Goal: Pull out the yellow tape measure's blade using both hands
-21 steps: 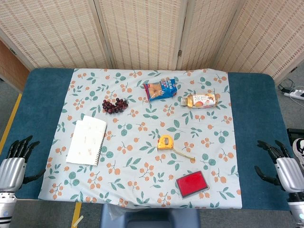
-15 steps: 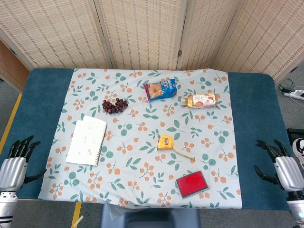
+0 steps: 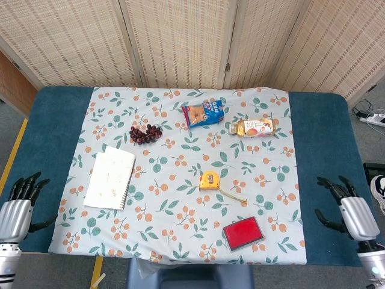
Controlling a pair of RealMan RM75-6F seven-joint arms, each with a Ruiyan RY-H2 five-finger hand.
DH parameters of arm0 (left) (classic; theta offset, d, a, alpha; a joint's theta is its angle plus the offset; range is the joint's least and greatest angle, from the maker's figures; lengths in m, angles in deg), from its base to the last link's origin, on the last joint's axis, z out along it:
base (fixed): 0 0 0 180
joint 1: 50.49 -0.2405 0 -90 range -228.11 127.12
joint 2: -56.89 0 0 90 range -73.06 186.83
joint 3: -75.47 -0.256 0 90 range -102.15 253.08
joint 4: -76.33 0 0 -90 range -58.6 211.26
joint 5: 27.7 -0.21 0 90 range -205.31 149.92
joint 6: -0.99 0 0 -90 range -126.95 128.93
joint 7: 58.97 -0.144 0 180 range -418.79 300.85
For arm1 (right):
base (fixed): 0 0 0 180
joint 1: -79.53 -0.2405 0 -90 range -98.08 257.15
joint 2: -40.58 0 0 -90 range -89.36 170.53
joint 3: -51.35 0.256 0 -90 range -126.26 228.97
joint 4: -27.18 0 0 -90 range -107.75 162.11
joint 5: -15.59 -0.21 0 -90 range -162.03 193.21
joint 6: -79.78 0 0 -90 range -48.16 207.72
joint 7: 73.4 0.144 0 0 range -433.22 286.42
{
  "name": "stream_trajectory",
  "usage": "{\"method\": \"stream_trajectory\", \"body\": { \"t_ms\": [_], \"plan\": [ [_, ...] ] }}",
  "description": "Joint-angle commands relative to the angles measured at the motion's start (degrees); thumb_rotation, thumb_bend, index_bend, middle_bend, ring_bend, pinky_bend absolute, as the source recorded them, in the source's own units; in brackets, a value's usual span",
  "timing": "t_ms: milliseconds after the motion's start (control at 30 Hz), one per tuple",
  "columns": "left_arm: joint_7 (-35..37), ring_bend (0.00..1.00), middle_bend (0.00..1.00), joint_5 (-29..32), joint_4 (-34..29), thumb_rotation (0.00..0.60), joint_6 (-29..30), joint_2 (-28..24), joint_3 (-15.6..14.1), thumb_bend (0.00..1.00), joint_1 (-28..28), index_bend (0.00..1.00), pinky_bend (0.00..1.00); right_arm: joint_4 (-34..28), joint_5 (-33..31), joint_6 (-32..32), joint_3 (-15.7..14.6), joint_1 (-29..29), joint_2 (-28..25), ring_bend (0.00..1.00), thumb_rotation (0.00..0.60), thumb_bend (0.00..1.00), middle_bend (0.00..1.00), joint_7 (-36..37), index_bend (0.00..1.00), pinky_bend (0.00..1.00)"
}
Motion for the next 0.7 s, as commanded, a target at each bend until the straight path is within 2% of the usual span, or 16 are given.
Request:
{"method": "stream_trajectory", "body": {
  "t_ms": [33,200,367,500,700],
  "plan": [
    [0.59,0.11,0.07,-0.12,0.16,0.6,-0.14,0.0,-0.12,0.21,0.02,0.2,0.0,-2.59,-0.75,3.73,0.34,-2.25,0.34,0.26,0.6,0.38,0.26,-3.96,0.17,0.06],
    [1.43,0.11,0.07,-0.33,0.65,0.6,0.02,-0.09,-0.32,0.21,-0.17,0.2,0.0,-6.64,-3.54,11.79,1.54,-7.04,2.02,0.24,0.6,0.38,0.23,-10.68,0.16,0.06],
    [1.97,0.11,0.07,-0.69,0.73,0.6,0.28,-0.33,-0.45,0.21,-0.29,0.2,0.0,-8.39,-7.45,20.66,3.3,-12.85,5.13,0.14,0.6,0.36,0.12,-16.32,0.01,0.05],
    [2.1,0.11,0.07,-0.85,0.69,0.6,0.63,-0.5,-0.58,0.21,-0.53,0.2,0.0,-8.2,-11.33,26.88,5.17,-17.92,8.74,0.08,0.6,0.34,0.03,-22.53,0.0,0.03],
    [1.98,0.11,0.07,-0.64,0.63,0.6,0.62,-0.59,-0.69,0.21,-0.73,0.2,0.0,-6.07,-18.86,34.28,7.66,-24.83,13.91,0.08,0.6,0.34,0.04,-30.35,0.0,0.03]
  ]
}}
